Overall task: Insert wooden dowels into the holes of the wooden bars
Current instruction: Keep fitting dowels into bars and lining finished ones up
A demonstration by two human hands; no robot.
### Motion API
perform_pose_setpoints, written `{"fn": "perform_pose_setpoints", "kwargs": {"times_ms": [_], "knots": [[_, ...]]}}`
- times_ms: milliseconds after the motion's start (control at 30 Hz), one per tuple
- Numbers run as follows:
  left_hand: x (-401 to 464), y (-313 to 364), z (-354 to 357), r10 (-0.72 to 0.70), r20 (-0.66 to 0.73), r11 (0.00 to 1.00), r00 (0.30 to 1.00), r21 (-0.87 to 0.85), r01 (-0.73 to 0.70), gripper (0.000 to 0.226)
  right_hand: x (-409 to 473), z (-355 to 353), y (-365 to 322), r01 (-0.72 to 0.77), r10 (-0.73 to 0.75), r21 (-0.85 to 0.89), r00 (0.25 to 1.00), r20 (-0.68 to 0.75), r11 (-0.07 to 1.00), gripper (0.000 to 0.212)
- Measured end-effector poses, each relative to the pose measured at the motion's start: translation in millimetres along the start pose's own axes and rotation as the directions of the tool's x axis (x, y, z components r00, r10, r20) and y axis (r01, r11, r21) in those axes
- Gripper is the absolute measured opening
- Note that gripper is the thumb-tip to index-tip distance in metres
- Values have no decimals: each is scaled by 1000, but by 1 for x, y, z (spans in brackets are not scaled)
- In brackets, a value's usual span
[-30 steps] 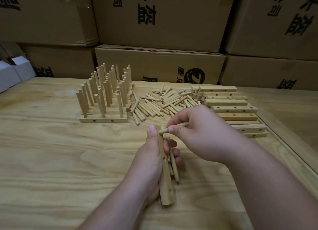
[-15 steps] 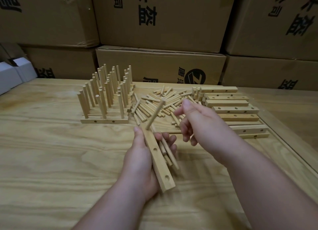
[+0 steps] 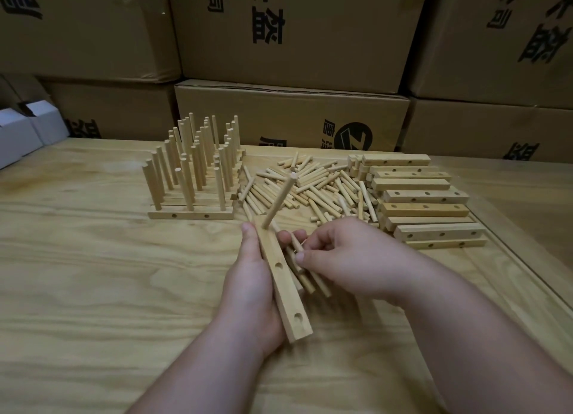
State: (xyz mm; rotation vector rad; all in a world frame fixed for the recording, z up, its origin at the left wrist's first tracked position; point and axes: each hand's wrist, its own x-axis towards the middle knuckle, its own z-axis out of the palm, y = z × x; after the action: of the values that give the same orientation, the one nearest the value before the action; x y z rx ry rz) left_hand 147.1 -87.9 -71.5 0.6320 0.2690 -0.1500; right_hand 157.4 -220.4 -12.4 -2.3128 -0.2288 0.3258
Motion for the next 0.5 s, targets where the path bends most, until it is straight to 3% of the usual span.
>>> {"fn": "perform_pose_setpoints", "kwargs": {"times_ms": [300,500], "knots": [[5,-3,-2,53,-67,998,996,34,-51,75,-6,-13,-11,57,-44,225,997,-63,973,8],[6,-4,-2,52,-82,999,995,19,-50,72,-10,-13,-15,82,-72,246,996,-46,966,9]]}}
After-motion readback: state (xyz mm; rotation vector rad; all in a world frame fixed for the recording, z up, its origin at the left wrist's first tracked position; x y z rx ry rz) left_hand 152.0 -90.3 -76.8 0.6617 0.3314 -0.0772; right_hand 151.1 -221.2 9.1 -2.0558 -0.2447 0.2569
